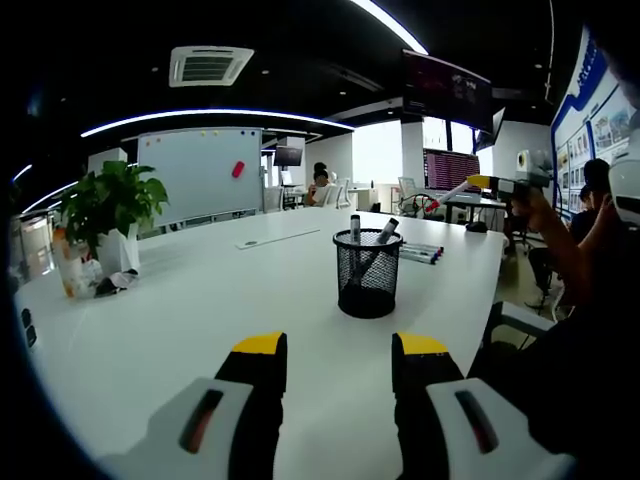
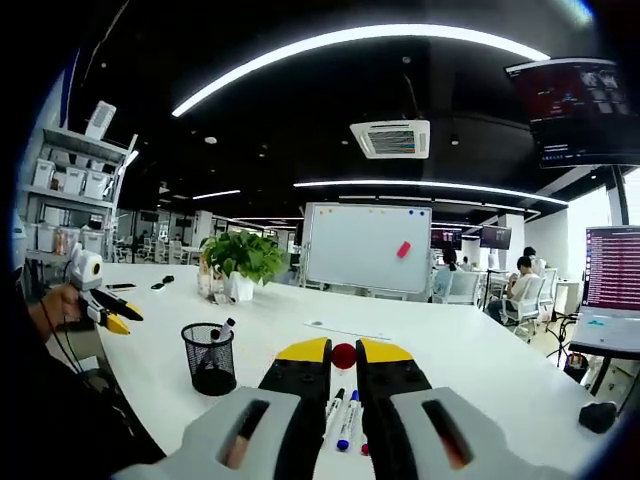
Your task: Pick up the whiteboard markers from the pen holder and place them facing the whiteboard neatly
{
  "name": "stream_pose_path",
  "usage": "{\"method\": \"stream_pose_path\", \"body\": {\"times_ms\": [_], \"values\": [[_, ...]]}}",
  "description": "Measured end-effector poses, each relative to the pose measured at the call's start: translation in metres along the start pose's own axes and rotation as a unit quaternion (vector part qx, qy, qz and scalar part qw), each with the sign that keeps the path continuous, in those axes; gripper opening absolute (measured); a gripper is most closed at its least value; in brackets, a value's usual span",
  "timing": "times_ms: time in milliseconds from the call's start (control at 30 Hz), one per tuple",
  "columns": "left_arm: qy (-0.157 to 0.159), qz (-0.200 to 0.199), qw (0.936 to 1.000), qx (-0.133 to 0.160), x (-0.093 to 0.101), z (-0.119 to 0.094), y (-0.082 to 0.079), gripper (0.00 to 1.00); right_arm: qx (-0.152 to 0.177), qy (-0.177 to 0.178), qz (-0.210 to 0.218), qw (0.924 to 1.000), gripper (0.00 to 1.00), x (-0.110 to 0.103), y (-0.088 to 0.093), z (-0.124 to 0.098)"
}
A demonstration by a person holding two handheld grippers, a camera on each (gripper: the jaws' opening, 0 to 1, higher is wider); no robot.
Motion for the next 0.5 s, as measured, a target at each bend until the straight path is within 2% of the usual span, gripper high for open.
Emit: {"method": "stream_pose_path", "body": {"times_ms": [500], "values": [[0.0, -0.002, 1.0, -0.004, 0.0, 0.001, 0.001, 0.44, -0.013, 0.02, 0.008, 0.9997, 0.13, 0.019, 0.011, -0.001]]}}
Point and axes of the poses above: the point that each gripper's makers call its tool centre point, and the gripper's own axes: z roughly forward along the fingers, x roughly to its right, y roughly out of its underside, the point moved 10 cm from there along -z, roughly backward along the fingers, and after that the axes turned 3 degrees about z, right-handed, at the moved point
